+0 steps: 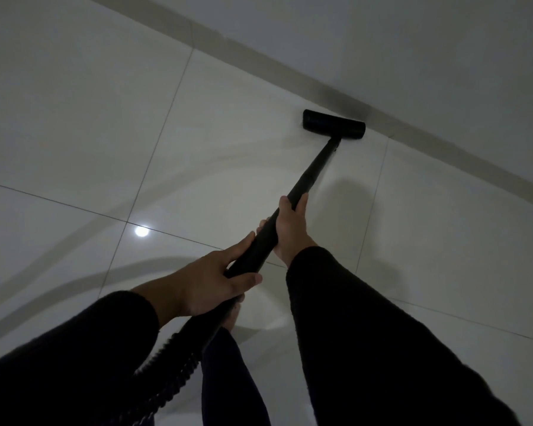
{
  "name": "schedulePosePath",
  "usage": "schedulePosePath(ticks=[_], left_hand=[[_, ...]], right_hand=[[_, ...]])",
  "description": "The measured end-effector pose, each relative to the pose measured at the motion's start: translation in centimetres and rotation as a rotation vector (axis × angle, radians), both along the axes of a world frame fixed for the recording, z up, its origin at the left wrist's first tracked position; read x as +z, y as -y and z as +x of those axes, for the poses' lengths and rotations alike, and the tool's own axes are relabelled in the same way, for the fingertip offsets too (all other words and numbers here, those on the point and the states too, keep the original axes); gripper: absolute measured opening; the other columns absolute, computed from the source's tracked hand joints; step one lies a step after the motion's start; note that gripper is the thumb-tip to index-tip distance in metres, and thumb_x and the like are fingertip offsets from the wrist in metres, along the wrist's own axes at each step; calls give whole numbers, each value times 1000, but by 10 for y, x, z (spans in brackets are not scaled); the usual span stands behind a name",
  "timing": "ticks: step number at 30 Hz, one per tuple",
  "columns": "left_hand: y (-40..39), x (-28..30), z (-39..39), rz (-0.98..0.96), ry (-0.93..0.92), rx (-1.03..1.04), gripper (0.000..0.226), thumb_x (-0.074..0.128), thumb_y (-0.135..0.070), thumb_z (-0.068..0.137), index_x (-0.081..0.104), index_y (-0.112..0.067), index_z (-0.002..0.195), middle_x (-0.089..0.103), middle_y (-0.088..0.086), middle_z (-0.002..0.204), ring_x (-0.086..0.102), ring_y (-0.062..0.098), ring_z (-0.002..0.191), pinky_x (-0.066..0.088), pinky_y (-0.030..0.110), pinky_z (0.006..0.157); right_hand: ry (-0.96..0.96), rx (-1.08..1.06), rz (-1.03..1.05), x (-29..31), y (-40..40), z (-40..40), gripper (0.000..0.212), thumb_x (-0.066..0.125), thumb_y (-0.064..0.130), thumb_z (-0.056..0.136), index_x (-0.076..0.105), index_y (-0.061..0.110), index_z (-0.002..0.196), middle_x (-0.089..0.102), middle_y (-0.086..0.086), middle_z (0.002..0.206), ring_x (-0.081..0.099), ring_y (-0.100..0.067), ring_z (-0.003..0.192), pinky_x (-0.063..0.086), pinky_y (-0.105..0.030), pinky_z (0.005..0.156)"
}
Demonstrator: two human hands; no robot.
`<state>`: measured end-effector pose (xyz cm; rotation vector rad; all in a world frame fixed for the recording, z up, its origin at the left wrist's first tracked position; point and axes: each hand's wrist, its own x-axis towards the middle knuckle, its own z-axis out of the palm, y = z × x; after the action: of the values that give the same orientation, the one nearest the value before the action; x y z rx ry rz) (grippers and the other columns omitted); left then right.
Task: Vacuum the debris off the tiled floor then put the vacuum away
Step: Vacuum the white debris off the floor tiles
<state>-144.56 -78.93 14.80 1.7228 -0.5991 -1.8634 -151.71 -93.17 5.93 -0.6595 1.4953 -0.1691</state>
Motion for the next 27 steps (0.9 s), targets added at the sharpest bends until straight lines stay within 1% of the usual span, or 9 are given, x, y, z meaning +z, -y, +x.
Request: schedulePosePath(ticks=[3,5,8,12,15,18,22,25,27], left_hand=[[-8,12,1,13,-17,11,75,57,-32,91,6,-47,145,64,0,70,61,7,45,48,21,56],[-12,19,2,25,-25,18,76,57,-31,91,6,-47,145,64,0,70,61,8,44,49,23,55],[-16,24,3,29,17,-7,75,56,-33,91,6,-45,146,62,-3,73,60,3,44,48,23,59],[-16,22,4,44,47,-20,74,55,-35,91,7,-44,146,57,-9,76,58,3,50,47,23,60],[-11,14,4,62,55,-12,74,56,-36,90,8,-46,146,55,-12,78,57,3,54,46,24,62],[-3,7,1,69,29,0,74,56,-35,91,7,-46,145,58,-6,77,60,5,50,47,24,60],[14,0,-3,67,-24,-1,76,56,-33,91,5,-46,145,65,2,75,61,3,44,50,22,57],[27,-5,-5,52,-35,-22,76,56,-33,91,5,-46,145,66,3,75,60,4,44,49,21,55],[35,-8,-4,56,-34,-27,75,56,-32,91,6,-45,145,66,4,76,61,5,45,49,21,54]], right_hand=[[1,-4,34,11,-9,2,63,43,33,102,6,54,148,47,-14,131,54,-19,66,51,-31,56],[-10,-12,48,15,-14,4,63,44,33,101,7,55,148,47,-15,136,56,-20,66,51,-32,57],[-28,-12,64,17,-20,6,64,45,33,101,7,56,147,48,-16,136,56,-20,67,53,-33,61],[-32,0,72,15,-23,9,63,45,33,101,8,55,148,49,-14,135,57,-19,67,52,-33,59],[-37,-3,65,10,-18,10,63,45,33,102,8,54,149,46,-11,135,56,-20,69,52,-33,60],[-29,0,46,7,-9,6,64,44,31,102,6,52,150,46,-11,133,56,-20,70,52,-33,58],[-23,7,15,6,8,-3,65,42,29,103,3,50,151,41,-5,126,56,-20,74,51,-33,58],[-15,-4,13,4,21,-11,65,41,29,103,2,49,151,39,-5,132,56,-20,76,51,-33,60],[-14,-15,11,2,28,-11,65,41,28,103,2,49,151,38,-5,132,56,-21,76,51,-33,62]])
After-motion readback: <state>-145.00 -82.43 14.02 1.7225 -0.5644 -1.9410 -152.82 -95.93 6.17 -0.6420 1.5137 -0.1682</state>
